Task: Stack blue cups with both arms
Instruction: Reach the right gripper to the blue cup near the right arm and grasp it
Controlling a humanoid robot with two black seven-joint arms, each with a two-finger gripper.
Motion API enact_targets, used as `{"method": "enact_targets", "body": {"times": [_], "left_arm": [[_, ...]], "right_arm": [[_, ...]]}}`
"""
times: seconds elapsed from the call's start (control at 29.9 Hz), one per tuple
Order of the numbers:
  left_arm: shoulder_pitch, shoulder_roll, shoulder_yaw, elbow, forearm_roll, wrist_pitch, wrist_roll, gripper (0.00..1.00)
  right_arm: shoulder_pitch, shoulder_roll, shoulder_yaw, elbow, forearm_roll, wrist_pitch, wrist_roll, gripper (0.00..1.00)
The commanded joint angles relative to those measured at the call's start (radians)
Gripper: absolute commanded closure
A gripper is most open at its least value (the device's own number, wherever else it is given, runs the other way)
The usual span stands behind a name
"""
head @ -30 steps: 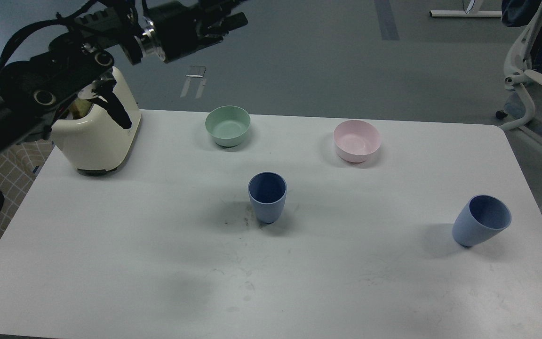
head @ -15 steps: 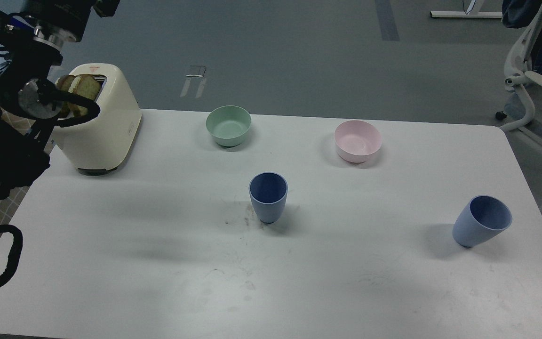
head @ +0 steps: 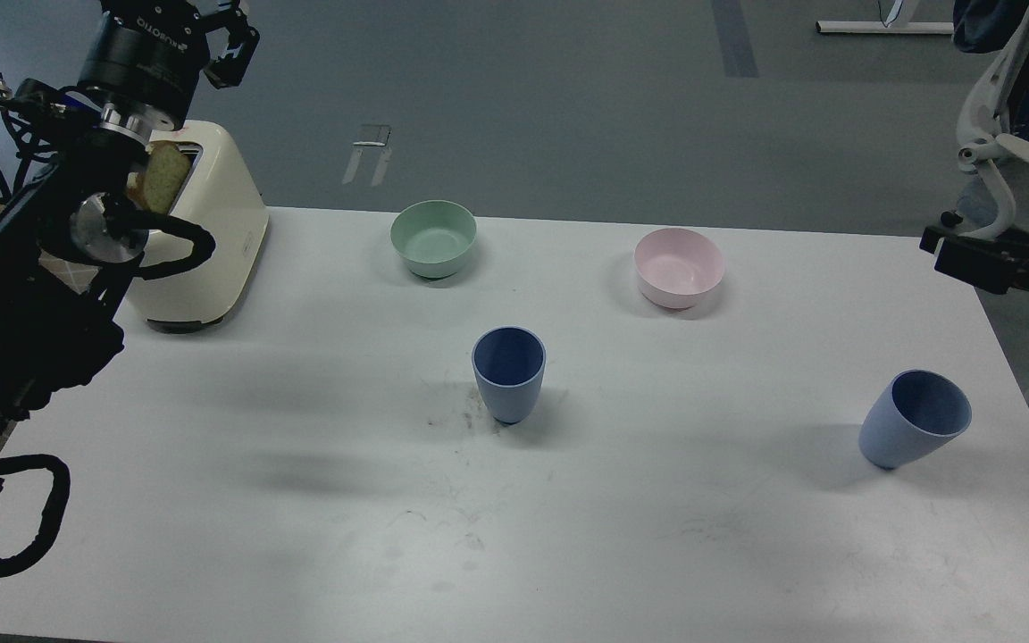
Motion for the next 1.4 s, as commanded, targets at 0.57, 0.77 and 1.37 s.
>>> {"method": "enact_targets", "body": {"times": [0.57, 0.77, 1.37], "left_arm": [[0.000, 0.000, 0.032, -0.012, 0.003, 0.000, 0.001, 0.03], [-0.003, 0.003, 0.032, -0.012, 0.003, 0.000, 0.002, 0.03], [-0.008, 0.009, 0.030, -0.018, 0.003, 0.000, 0.001, 0.03]], "right_arm": [[-0.151, -0.005, -0.041, -0.020, -0.037, 0.000, 0.000, 0.24], [-0.153, 0.016, -0.043, -0.020, -0.068, 0.000, -0.004, 0.41], [-0.158, 0.062, -0.061, -0.015, -0.066, 0.000, -0.060, 1.00]]}}
